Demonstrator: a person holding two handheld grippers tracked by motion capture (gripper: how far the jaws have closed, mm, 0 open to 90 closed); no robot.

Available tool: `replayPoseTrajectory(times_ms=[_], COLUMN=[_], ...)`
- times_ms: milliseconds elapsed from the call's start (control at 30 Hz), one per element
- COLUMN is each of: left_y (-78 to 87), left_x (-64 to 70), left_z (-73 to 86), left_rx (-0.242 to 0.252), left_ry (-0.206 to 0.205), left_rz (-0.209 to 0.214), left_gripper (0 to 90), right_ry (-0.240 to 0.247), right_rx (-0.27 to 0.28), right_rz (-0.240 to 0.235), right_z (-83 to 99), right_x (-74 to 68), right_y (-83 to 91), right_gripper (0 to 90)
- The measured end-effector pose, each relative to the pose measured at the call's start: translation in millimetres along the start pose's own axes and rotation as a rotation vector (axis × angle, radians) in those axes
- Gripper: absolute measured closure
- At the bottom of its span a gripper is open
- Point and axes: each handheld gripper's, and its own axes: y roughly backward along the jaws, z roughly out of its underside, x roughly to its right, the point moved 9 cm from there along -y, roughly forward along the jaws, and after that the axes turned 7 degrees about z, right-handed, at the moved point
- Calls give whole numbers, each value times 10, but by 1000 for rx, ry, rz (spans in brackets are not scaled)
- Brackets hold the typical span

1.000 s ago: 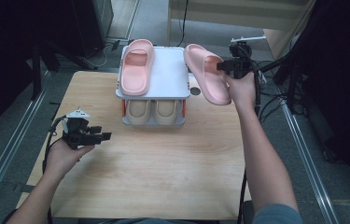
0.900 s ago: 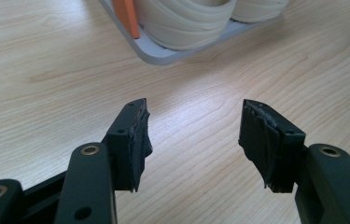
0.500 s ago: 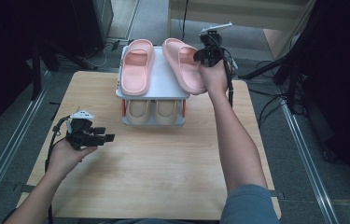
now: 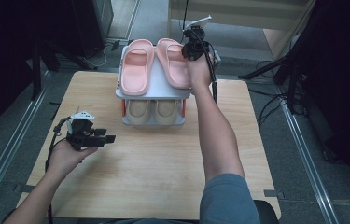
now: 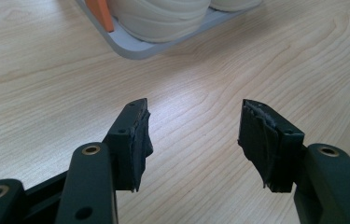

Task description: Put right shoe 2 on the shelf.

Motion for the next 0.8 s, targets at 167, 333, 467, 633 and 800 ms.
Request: replayPoseTrajectory(times_ms=[167,333,467,633,800], left_y=[9,-4,-14,-16,-16], left_x=[0,-3,3,8,-1], left_z=[-2,2,6,8,7], left_rx=[3,1,-6,-9,-3], left_ry=[-8,-2,-3,-8,-5], left_rz=[-8,-10,-13,-17,-26], left_gripper=[431,431,435,435,435], right_ry=[36,14,22,22,62], right_rx=[-1,16,43,79,126], right_rz=[0,-88,-124,-190,-272], right_z=[24,67,107,131,187], right_x=[-63,-79,-42,7,39], right_y=[-5,55,148,352,524], right_gripper=[761,679,669,693,845])
